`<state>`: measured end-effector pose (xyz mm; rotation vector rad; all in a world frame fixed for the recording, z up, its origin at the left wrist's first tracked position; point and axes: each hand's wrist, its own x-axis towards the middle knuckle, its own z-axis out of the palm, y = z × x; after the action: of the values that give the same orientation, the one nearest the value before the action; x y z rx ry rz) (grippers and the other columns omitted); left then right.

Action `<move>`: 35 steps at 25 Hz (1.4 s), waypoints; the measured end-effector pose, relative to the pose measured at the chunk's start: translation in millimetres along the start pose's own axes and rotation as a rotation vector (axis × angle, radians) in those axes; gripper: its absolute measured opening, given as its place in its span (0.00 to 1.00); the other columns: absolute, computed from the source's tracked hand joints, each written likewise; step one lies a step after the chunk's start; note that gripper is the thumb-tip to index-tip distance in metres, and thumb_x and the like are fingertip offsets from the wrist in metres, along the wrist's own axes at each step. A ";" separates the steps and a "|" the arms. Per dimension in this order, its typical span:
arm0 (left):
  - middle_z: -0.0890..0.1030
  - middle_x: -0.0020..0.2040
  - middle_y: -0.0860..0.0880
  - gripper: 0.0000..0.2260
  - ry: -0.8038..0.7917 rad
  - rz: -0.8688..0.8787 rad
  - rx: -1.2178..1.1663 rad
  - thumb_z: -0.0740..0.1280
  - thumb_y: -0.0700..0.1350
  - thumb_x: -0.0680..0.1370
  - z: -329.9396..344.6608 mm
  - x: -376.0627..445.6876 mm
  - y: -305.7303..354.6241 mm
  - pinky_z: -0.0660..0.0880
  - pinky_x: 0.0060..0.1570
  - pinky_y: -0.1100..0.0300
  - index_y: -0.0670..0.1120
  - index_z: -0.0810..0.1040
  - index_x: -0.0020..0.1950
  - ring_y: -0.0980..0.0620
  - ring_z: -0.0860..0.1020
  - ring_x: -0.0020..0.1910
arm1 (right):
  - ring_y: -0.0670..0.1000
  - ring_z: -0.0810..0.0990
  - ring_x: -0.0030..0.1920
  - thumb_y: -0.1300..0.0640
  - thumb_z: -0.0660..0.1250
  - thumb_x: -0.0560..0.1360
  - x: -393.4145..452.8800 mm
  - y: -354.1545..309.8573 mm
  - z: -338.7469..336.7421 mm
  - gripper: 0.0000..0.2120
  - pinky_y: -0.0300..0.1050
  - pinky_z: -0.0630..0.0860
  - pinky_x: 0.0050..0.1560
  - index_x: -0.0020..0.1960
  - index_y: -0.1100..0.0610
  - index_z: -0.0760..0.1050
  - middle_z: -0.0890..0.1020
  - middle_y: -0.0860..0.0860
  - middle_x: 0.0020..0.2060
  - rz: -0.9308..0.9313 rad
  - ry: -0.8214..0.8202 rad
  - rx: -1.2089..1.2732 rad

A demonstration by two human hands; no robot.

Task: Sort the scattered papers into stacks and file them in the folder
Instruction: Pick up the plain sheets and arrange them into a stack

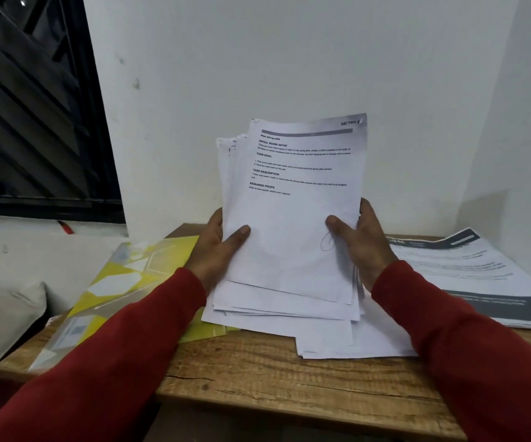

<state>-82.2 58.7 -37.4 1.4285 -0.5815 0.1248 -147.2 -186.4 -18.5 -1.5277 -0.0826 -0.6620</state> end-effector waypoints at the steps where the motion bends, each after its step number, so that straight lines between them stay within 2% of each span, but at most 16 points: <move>1: 0.82 0.61 0.48 0.19 0.037 0.035 -0.004 0.70 0.45 0.78 1.0 1.8 2.4 0.78 0.59 0.48 0.50 0.71 0.69 0.47 0.81 0.59 | 0.47 0.83 0.55 0.63 0.67 0.79 0.7 -3.9 0.5 0.18 0.40 0.79 0.53 0.66 0.54 0.70 0.83 0.48 0.56 0.003 -0.030 0.033; 5: 0.81 0.61 0.51 0.17 0.132 0.162 0.069 0.66 0.49 0.80 7.6 14.2 23.0 0.77 0.59 0.53 0.52 0.70 0.68 0.51 0.80 0.60 | 0.47 0.82 0.57 0.65 0.66 0.79 5.2 -22.7 -3.2 0.20 0.41 0.79 0.54 0.68 0.53 0.69 0.83 0.46 0.57 -0.019 -0.072 0.041; 9: 0.79 0.58 0.57 0.12 0.171 0.309 0.178 0.63 0.44 0.83 14.1 15.5 45.9 0.75 0.55 0.66 0.48 0.70 0.66 0.62 0.79 0.56 | 0.49 0.82 0.58 0.66 0.68 0.77 11.9 -48.7 -2.3 0.19 0.44 0.79 0.57 0.65 0.52 0.70 0.82 0.48 0.59 -0.103 -0.066 -0.001; 11: 0.80 0.57 0.57 0.11 0.171 0.341 0.196 0.64 0.45 0.82 10.7 14.6 46.0 0.75 0.55 0.64 0.49 0.71 0.64 0.61 0.79 0.56 | 0.49 0.82 0.58 0.64 0.69 0.77 13.0 -54.4 -1.5 0.21 0.45 0.79 0.58 0.65 0.51 0.69 0.82 0.48 0.59 -0.112 -0.091 -0.014; 14: 0.81 0.56 0.57 0.13 0.156 0.337 0.203 0.67 0.52 0.80 6.6 7.3 46.7 0.78 0.53 0.61 0.52 0.71 0.62 0.60 0.80 0.55 | 0.50 0.82 0.58 0.61 0.72 0.75 9.2 -56.1 -1.6 0.25 0.51 0.78 0.60 0.68 0.50 0.67 0.82 0.50 0.59 -0.079 -0.117 -0.016; 17: 0.80 0.55 0.59 0.16 0.166 0.340 0.235 0.68 0.51 0.78 10.3 -1.6 50.6 0.76 0.46 0.70 0.50 0.69 0.62 0.65 0.80 0.51 | 0.49 0.83 0.57 0.54 0.72 0.76 1.9 -58.7 2.9 0.24 0.53 0.78 0.62 0.68 0.49 0.67 0.82 0.50 0.59 -0.078 -0.134 -0.045; 19: 0.80 0.54 0.61 0.15 0.178 0.341 0.249 0.69 0.49 0.78 12.3 -3.1 51.1 0.76 0.45 0.71 0.50 0.69 0.62 0.66 0.80 0.50 | 0.48 0.80 0.61 0.49 0.70 0.77 0.9 -61.1 5.6 0.22 0.54 0.75 0.65 0.68 0.49 0.68 0.81 0.48 0.62 -0.076 -0.156 -0.052; 22: 0.81 0.53 0.60 0.13 0.205 0.346 0.263 0.69 0.47 0.79 11.5 -3.5 50.8 0.77 0.46 0.69 0.50 0.71 0.61 0.64 0.81 0.50 | 0.45 0.73 0.70 0.30 0.64 0.74 -0.4 -67.6 9.9 0.34 0.55 0.70 0.70 0.74 0.46 0.66 0.74 0.42 0.69 0.013 -0.153 -0.072; 23: 0.81 0.53 0.60 0.12 0.213 0.342 0.262 0.69 0.47 0.79 10.7 -3.3 50.0 0.77 0.46 0.67 0.50 0.72 0.60 0.64 0.81 0.50 | 0.45 0.74 0.69 0.28 0.60 0.74 0.7 -68.6 10.0 0.34 0.54 0.72 0.68 0.73 0.46 0.68 0.75 0.42 0.69 0.036 -0.132 -0.075; 24: 0.81 0.53 0.59 0.11 0.212 0.335 0.257 0.68 0.48 0.80 10.6 -3.8 49.3 0.77 0.47 0.66 0.51 0.72 0.60 0.63 0.81 0.50 | 0.43 0.78 0.64 0.31 0.57 0.77 0.7 -70.5 10.4 0.29 0.49 0.76 0.62 0.71 0.46 0.72 0.79 0.43 0.65 0.044 -0.106 -0.065; 25: 0.81 0.53 0.59 0.10 0.203 0.324 0.245 0.68 0.48 0.80 10.7 -4.6 48.3 0.77 0.48 0.64 0.51 0.72 0.60 0.63 0.81 0.50 | 0.42 0.82 0.57 0.35 0.55 0.80 0.1 -73.1 10.9 0.24 0.42 0.80 0.52 0.67 0.47 0.75 0.82 0.44 0.60 0.056 -0.087 -0.050; 26: 0.82 0.53 0.58 0.09 0.190 0.311 0.225 0.67 0.48 0.80 10.8 -5.1 45.9 0.78 0.49 0.63 0.52 0.73 0.59 0.62 0.81 0.51 | 0.40 0.84 0.50 0.38 0.54 0.82 0.9 -73.6 10.4 0.22 0.37 0.79 0.43 0.64 0.48 0.78 0.84 0.44 0.56 0.074 -0.075 -0.031; 27: 0.83 0.52 0.58 0.08 0.173 0.295 0.203 0.67 0.48 0.80 10.8 -5.8 42.8 0.78 0.50 0.61 0.53 0.74 0.59 0.61 0.81 0.52 | 0.40 0.85 0.45 0.39 0.53 0.82 0.9 -73.1 9.7 0.21 0.36 0.78 0.38 0.62 0.48 0.79 0.85 0.45 0.53 0.089 -0.064 -0.034; 28: 0.83 0.53 0.58 0.08 0.157 0.280 0.186 0.67 0.49 0.80 10.7 -6.7 39.8 0.79 0.51 0.58 0.54 0.74 0.59 0.59 0.82 0.53 | 0.41 0.85 0.45 0.39 0.53 0.82 1.0 -71.4 8.9 0.21 0.37 0.78 0.37 0.62 0.49 0.79 0.85 0.45 0.53 0.097 -0.063 -0.044; 33: 0.83 0.55 0.57 0.13 0.166 0.238 0.135 0.67 0.56 0.77 11.3 -9.2 31.2 0.79 0.57 0.46 0.55 0.75 0.59 0.55 0.82 0.55 | 0.49 0.81 0.61 0.35 0.56 0.79 0.5 -60.0 8.7 0.25 0.50 0.77 0.57 0.67 0.48 0.76 0.83 0.46 0.59 0.116 -0.099 -0.011; 35: 0.84 0.55 0.56 0.15 0.164 0.227 0.105 0.67 0.59 0.76 13.5 -10.3 31.5 0.79 0.57 0.46 0.56 0.76 0.59 0.55 0.82 0.55 | 0.48 0.77 0.66 0.29 0.60 0.74 0.4 -52.2 8.1 0.32 0.56 0.70 0.70 0.70 0.47 0.74 0.80 0.44 0.64 0.102 -0.119 0.013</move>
<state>-108.3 53.6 -13.4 1.4339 -0.6066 0.4536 -167.3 -174.2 28.8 -1.5471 -0.0984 -0.4881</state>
